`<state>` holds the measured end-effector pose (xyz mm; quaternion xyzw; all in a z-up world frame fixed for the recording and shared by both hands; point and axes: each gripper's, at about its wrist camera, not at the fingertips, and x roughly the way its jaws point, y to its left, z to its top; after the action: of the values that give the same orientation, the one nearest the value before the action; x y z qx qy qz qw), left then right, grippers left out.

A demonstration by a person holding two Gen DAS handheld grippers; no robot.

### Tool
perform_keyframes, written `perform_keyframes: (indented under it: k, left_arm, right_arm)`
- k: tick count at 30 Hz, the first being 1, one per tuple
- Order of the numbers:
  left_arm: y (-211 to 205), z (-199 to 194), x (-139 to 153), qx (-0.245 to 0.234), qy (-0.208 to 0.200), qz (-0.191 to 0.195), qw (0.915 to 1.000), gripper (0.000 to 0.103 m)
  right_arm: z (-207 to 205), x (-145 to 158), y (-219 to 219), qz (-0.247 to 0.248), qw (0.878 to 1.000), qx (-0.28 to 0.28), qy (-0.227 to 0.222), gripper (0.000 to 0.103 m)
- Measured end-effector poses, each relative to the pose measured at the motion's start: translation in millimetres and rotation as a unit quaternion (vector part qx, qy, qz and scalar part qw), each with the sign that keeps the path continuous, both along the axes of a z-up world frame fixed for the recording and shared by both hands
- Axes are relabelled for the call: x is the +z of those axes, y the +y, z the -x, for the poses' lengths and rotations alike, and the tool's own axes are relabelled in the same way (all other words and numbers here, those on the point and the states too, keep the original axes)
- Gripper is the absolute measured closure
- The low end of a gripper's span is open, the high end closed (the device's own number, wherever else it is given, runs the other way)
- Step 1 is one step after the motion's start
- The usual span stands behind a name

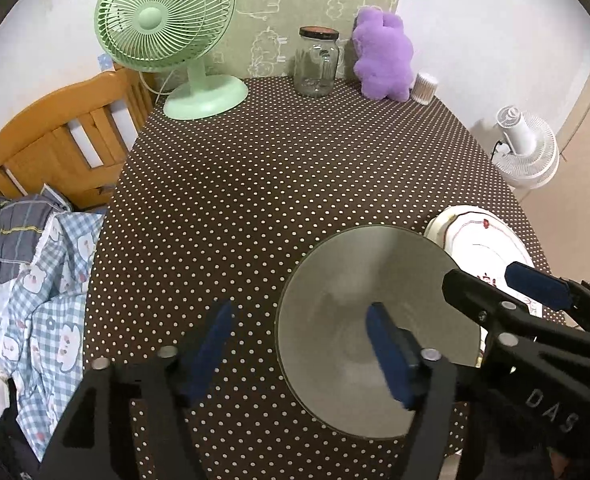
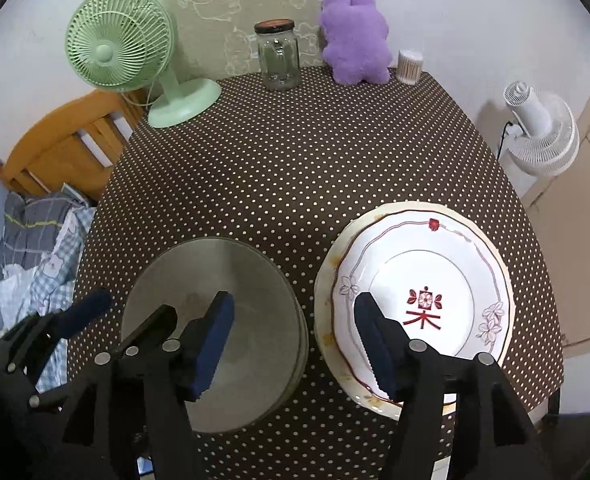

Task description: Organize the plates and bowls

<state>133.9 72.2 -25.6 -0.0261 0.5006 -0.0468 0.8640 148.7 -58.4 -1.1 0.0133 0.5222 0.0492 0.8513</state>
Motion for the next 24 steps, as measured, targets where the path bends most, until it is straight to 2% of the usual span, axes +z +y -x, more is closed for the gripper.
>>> perform_keyframes:
  k: [2,7,15,24]
  left_arm:
    - [-1.2,1.7,1.4,-0.007,-0.003,0.002,1.0,0.021]
    - [-2.2,0.4,-0.4,-0.01,-0.005,0.001,0.9999,0.017]
    - [-3.8,-8.4,-8.1,-0.007,0.005,0.01,0.9999,0.015]
    - [-7.1,-18.6,-20.3,0.003,0.02,0.013,0.9997,0.015]
  right_arm:
    - [0.5,-0.6,-3.9,-0.004,1.0,-0.004,0.003,0.036]
    - [-0.2,-4.7,-9.8,-0.02,1.0,-0.008,0.007,0.036]
    - [-10.9,-15.3,-16.9,-0.057,0.998,-0.014,0.027,0.036]
    - [-25.0,-30.4,-19.6,-0.077,0.996,-0.01,0.052,0.036]
